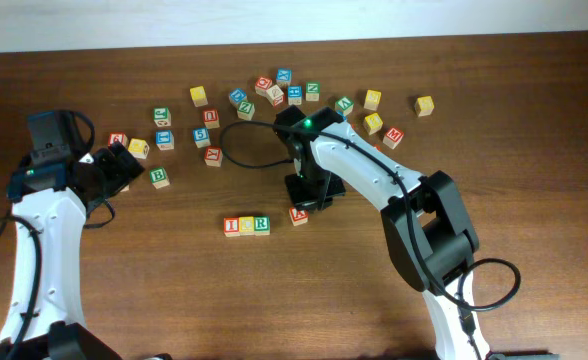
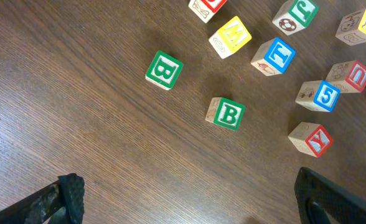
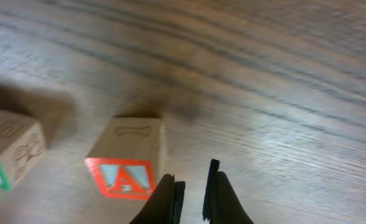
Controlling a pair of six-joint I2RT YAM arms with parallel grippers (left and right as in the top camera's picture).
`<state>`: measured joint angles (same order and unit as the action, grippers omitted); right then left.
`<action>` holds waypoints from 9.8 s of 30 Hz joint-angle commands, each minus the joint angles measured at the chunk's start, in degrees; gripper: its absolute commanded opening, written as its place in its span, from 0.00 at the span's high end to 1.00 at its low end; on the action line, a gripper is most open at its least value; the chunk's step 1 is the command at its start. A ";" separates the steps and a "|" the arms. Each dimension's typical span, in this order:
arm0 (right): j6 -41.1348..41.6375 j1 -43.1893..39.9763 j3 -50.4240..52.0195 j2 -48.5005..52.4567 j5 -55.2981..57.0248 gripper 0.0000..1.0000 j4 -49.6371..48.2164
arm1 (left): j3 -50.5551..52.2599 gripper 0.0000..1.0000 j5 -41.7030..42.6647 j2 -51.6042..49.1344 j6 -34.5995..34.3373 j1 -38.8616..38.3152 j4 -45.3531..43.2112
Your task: Spell out ICRA
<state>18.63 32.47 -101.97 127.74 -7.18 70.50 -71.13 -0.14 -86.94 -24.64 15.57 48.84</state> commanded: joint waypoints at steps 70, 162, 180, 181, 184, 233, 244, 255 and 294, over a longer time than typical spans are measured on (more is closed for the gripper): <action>-0.33 0.20 0.52 0.24 -1.68 0.96 -0.85 | -0.20 0.01 0.39 -0.15 -0.13 0.35 0.07; 2.93 2.51 0.57 0.24 -4.24 0.96 -1.29 | -0.20 0.01 0.39 -0.15 -0.13 0.35 0.07; 3.56 4.57 0.57 0.24 -5.75 0.96 -1.29 | -0.20 0.01 0.39 -0.15 -0.15 0.35 0.07; 3.56 4.55 0.57 0.24 -5.73 0.95 -1.29 | -0.20 0.01 0.39 -0.15 -0.15 0.35 0.07; 3.52 4.55 0.57 0.24 -5.64 0.95 -1.29 | -0.20 0.01 0.39 -0.15 -0.13 0.35 0.07; 3.26 5.88 0.57 0.24 -1.20 0.95 -1.27 | -0.20 0.01 0.39 -0.15 -0.13 0.35 0.07; 2.67 5.86 0.57 0.24 4.02 0.95 -2.56 | -0.20 0.01 0.39 -0.15 -0.13 0.35 0.07; 4.66 5.73 0.44 -9.20 11.10 0.96 0.02 | -0.20 0.01 0.39 -0.15 -0.13 0.35 0.07; 4.81 4.26 0.85 -5.49 11.93 0.96 -0.90 | -0.20 0.01 0.39 -0.15 -0.15 0.35 0.07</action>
<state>22.76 37.10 -101.75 121.40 4.10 68.77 -71.13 -0.14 -86.94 -24.64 15.57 48.84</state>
